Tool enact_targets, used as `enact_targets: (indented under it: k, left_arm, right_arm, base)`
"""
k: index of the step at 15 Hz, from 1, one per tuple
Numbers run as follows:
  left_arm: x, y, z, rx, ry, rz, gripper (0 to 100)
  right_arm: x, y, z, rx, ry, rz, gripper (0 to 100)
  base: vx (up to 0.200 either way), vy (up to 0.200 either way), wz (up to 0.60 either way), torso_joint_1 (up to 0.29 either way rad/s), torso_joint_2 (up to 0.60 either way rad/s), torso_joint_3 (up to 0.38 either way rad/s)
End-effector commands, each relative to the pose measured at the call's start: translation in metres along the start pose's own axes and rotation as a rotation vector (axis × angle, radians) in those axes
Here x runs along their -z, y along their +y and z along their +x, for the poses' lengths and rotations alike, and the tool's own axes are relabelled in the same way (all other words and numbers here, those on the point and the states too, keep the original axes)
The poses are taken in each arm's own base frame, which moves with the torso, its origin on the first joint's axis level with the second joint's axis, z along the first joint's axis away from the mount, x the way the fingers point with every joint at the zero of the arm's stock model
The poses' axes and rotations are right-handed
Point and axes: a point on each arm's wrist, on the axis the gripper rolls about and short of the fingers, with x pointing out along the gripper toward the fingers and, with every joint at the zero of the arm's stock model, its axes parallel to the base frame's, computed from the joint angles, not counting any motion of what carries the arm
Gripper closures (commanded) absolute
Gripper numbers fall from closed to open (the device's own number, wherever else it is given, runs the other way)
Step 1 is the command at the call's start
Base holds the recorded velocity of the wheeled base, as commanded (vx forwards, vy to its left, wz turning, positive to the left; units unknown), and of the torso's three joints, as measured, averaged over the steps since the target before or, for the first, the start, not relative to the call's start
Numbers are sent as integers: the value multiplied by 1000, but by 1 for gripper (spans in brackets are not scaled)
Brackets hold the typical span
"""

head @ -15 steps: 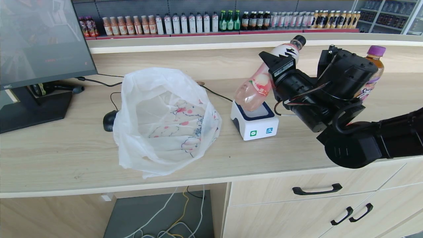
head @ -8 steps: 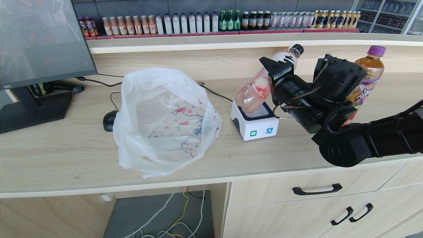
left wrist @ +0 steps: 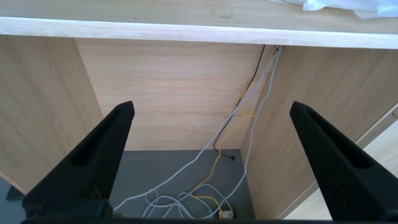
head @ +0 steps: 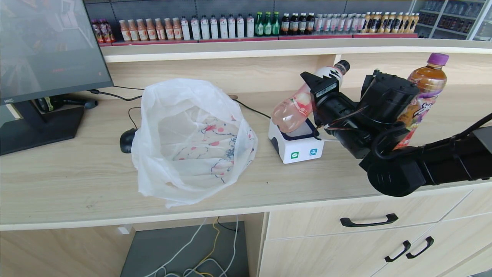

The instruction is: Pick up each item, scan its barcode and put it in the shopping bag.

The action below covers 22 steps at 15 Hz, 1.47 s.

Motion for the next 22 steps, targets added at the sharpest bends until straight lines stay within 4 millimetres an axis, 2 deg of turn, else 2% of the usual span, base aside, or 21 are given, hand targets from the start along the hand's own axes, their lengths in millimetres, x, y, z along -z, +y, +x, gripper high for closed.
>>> enact_targets:
  k: [1, 18, 22]
  left_arm:
    - [0, 0, 0, -1, -1, 0, 0]
    - [0, 0, 0, -1, -1, 0, 0]
    - [0, 0, 0, -1, -1, 0, 0]
  right_arm:
    - [0, -1, 0, 2, 1, 1, 100]
    - [-3, 6, -1, -16, -4, 1, 100]
    - [-12, 24, -5, -64, -21, -8, 100]
  base:
    - [0, 0, 0, 0, 0, 0]
    - [0, 0, 0, 0, 0, 0]
    - [0, 0, 0, 0, 0, 0]
